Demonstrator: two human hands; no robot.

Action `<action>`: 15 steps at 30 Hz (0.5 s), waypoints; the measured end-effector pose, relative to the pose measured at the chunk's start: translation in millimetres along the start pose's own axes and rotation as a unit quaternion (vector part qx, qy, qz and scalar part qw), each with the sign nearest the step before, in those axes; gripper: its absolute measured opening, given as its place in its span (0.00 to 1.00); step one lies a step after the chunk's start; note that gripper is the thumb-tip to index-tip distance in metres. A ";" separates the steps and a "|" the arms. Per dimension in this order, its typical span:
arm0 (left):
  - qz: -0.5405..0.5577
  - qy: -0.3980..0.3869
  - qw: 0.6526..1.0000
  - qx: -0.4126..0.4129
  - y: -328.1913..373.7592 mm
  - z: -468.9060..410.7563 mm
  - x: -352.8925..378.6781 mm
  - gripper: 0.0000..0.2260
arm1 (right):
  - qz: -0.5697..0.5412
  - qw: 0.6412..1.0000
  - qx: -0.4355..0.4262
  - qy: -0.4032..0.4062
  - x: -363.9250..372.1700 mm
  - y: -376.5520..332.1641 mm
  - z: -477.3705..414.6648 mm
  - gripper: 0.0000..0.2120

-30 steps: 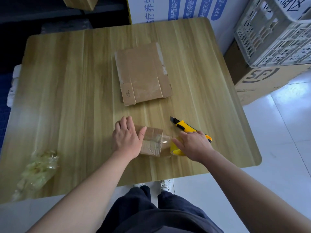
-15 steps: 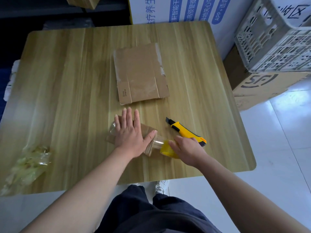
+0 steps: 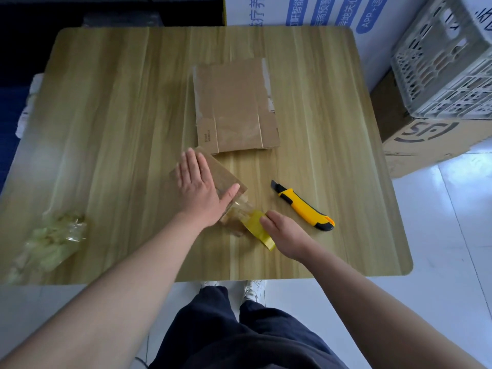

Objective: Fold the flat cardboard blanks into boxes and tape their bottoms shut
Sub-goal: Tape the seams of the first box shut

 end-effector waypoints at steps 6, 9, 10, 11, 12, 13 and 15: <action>0.152 0.231 0.961 -0.013 -5.6 42.9 -22.4 0.33 | -0.023 1.000 0.016 0.000 3.8 -1.9 1.3 0.16; 0.327 0.232 0.906 -0.136 14.2 88.8 -4.8 0.18 | -0.038 0.999 0.017 0.003 4.0 -1.4 2.6 0.16; 0.386 0.165 0.891 -0.172 25.3 98.1 7.3 0.17 | -0.041 0.999 0.015 0.006 3.3 -1.8 3.3 0.16; 0.420 0.099 0.881 -0.197 36.0 103.6 19.3 0.17 | -0.043 0.999 0.012 0.008 2.5 -2.3 4.2 0.16; 0.445 0.051 0.868 -0.213 44.1 105.3 29.2 0.17 | -0.044 0.999 0.009 0.007 2.3 -2.7 4.7 0.15; 0.480 0.028 0.847 -0.229 49.6 103.2 36.8 0.18 | -0.044 0.999 0.008 0.005 2.5 -2.9 5.0 0.15; 0.553 0.029 0.788 -0.268 55.2 93.0 44.8 0.19 | -0.040 0.999 0.008 0.000 3.5 -2.4 5.3 0.15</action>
Point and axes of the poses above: each hand's wrist, its own z-axis away from the middle knuckle, its own x-axis out of the palm, y = z × x, the point moved 4 cm from there along -z, towards the middle knuckle, and after that the axes turned 10 degrees about x, right-handed, at the moved point
